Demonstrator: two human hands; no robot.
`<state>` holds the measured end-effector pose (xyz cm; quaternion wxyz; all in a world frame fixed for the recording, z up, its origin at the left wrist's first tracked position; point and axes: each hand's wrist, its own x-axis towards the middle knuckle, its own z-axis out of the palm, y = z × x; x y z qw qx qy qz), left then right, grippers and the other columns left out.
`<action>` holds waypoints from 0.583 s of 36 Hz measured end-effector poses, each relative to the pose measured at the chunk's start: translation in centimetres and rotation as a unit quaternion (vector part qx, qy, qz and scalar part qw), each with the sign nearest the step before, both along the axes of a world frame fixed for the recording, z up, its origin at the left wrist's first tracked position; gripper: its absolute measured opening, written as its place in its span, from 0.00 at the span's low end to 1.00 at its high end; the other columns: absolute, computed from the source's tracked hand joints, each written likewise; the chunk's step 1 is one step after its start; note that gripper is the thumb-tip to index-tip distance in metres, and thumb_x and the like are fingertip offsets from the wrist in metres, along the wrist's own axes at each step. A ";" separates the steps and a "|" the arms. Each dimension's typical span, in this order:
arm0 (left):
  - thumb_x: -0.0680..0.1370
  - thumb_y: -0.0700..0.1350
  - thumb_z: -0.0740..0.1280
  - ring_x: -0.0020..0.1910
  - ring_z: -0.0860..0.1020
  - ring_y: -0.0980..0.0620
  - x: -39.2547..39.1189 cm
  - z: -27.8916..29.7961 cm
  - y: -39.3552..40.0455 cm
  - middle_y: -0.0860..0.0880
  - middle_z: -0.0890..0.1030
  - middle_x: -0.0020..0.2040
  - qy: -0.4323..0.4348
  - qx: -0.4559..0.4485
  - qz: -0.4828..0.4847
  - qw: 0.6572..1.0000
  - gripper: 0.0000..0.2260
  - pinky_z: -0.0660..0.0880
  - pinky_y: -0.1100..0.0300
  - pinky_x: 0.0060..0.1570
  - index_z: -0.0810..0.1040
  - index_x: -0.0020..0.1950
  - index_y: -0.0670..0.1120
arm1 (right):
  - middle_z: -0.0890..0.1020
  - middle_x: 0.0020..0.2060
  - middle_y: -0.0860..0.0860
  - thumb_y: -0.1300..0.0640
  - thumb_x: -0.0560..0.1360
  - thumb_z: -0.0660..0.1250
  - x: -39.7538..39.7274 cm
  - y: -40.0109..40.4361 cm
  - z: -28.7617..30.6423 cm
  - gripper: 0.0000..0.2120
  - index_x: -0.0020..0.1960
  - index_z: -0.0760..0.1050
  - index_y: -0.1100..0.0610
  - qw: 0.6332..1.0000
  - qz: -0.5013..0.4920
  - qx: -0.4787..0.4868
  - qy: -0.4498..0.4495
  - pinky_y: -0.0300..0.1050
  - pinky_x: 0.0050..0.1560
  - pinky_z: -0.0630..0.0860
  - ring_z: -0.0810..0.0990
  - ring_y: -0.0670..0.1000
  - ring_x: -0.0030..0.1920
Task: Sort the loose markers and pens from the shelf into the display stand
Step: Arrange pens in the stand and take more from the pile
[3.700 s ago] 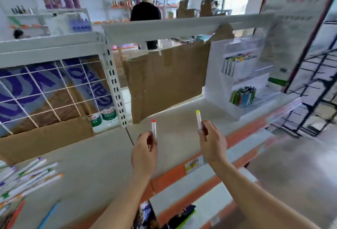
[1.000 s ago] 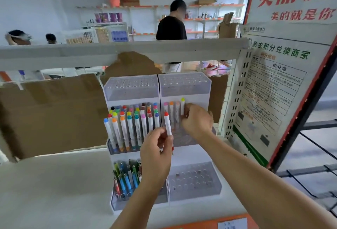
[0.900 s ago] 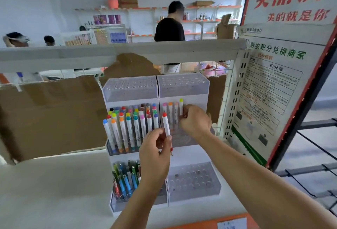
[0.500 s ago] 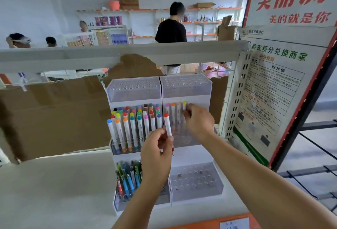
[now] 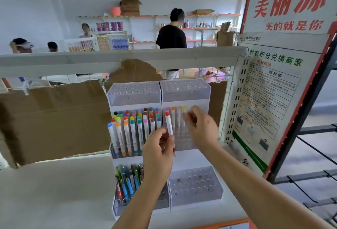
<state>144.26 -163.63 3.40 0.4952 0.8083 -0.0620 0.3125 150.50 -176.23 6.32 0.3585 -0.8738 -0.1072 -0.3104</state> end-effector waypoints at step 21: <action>0.78 0.43 0.64 0.48 0.77 0.59 0.0 0.0 -0.2 0.54 0.79 0.49 -0.025 -0.007 -0.013 1.000 0.09 0.73 0.72 0.49 0.77 0.58 0.45 | 0.80 0.36 0.54 0.60 0.77 0.65 2.1 -2.7 2.7 0.06 0.43 0.74 0.61 0.993 -0.015 0.118 -0.016 0.43 0.36 0.73 0.78 0.54 0.38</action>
